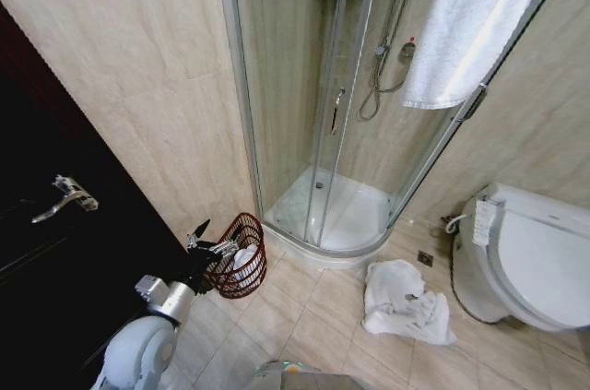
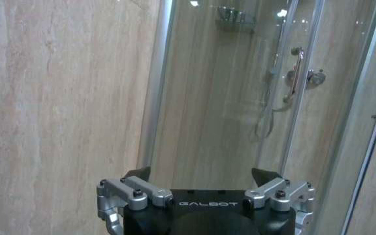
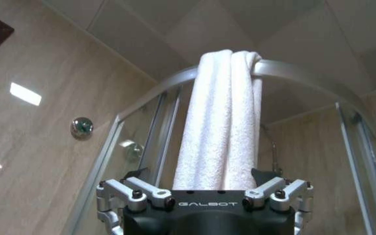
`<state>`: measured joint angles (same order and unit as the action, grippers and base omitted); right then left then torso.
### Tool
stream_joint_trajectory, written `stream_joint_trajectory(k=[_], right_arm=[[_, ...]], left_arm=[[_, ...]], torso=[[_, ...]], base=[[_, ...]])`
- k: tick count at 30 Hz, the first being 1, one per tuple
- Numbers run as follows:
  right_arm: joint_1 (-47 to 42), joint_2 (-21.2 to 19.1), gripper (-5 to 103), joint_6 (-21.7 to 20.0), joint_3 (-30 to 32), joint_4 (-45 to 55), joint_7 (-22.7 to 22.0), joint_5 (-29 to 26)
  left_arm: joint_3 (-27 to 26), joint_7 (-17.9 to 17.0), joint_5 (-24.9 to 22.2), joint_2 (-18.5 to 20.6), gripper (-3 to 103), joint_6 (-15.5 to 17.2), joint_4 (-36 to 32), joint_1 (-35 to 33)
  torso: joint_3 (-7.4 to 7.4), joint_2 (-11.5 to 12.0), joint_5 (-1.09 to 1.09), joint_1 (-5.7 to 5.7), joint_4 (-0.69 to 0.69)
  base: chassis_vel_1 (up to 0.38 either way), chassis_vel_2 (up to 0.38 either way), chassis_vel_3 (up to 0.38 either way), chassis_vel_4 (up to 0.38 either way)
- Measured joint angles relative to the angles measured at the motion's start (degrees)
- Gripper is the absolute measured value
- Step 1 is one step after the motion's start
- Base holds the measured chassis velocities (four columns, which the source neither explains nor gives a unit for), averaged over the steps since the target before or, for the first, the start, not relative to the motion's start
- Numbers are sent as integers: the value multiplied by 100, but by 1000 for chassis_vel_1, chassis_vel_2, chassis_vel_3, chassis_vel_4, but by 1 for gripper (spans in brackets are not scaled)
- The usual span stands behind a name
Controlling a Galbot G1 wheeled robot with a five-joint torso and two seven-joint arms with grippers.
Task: Discard the used towel into the hamper.
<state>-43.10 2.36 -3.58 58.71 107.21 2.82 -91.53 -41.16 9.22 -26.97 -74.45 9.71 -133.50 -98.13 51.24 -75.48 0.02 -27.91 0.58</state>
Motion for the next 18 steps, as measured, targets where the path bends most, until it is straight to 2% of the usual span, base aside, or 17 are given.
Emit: stream_joint_trajectory(k=[1,8,9,13,18], right_arm=[[0,0,100,0,0,0,0,0],[-806,-873,100,394,391,-711,-139,-72],[-806,-873,100,394,391,-711,-139,-72],[-1077,-1379,100,456,540,-1208,-190,-501],[-1222,-1663,100,465,640,-1387,-92,-865]], left_arm=[[0,0,0,0,100,0,0,0],[1,0,0,0,100,0,0,0],[1,0,0,0,100,0,0,0],[0,0,0,0,100,0,0,0],[1,0,0,0,100,0,0,0]], torso=[[0,0,0,0,0],[0,0,-3,0,2],[0,0,-3,0,2],[0,0,-1,-1,0],[0,0,-3,-1,0]], base=[[0,0,0,0],[0,0,0,0],[0,0,0,0],[0,0,0,0],[0,0,0,0]])
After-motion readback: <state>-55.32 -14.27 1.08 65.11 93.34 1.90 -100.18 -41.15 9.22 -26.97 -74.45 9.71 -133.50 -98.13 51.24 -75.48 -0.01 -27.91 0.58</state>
